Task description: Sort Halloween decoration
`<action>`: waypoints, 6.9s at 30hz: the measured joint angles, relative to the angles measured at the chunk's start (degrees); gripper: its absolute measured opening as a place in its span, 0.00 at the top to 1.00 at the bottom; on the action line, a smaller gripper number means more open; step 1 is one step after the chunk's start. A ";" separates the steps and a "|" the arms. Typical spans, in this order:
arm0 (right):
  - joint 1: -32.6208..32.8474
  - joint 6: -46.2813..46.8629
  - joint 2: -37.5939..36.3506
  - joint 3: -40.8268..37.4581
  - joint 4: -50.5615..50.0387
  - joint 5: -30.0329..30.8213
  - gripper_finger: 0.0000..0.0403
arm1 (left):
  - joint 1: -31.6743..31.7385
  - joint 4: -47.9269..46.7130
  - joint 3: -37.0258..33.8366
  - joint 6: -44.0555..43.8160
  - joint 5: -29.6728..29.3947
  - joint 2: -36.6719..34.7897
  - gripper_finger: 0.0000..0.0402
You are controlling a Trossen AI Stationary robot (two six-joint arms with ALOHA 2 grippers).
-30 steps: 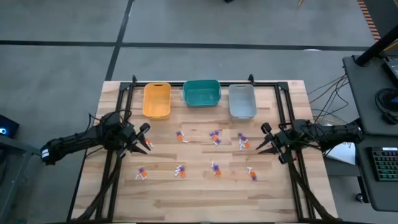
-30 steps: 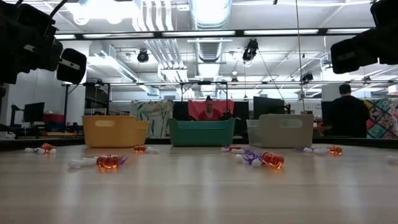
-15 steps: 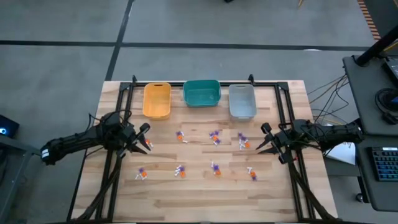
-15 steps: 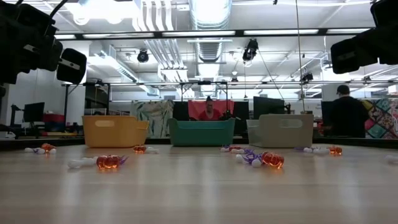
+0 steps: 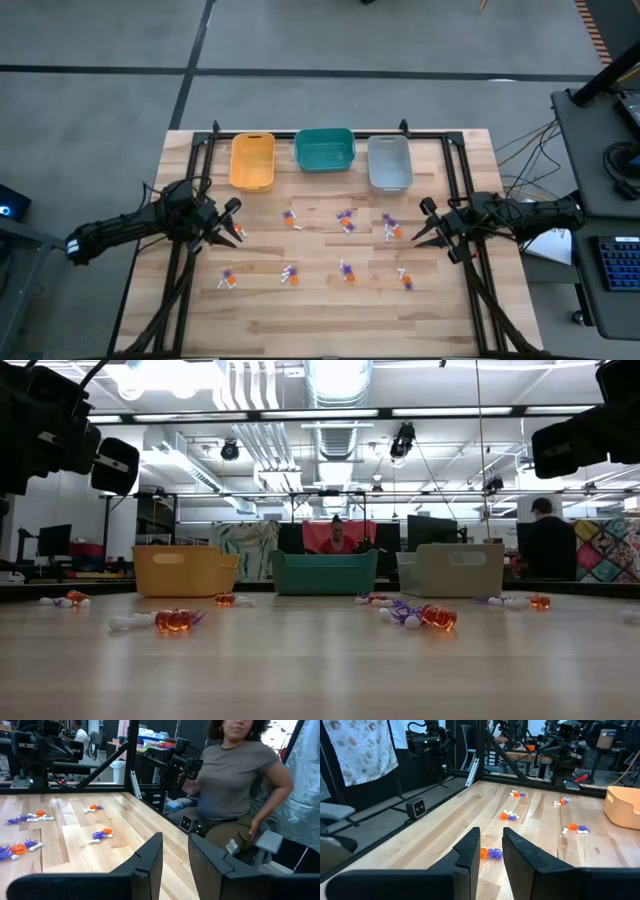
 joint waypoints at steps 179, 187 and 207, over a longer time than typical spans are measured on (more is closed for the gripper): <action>1.66 12.00 91.28 44.74 5.78 40.27 0.56 | -4.33 41.44 24.63 -4.04 -28.59 60.68 0.98; 0.74 13.76 92.85 44.74 6.16 40.54 0.58 | -4.33 41.44 24.63 -4.05 -28.57 60.61 0.98; 0.52 17.49 94.57 44.72 6.16 40.50 0.73 | -4.33 40.98 24.63 -4.07 -28.55 60.94 0.98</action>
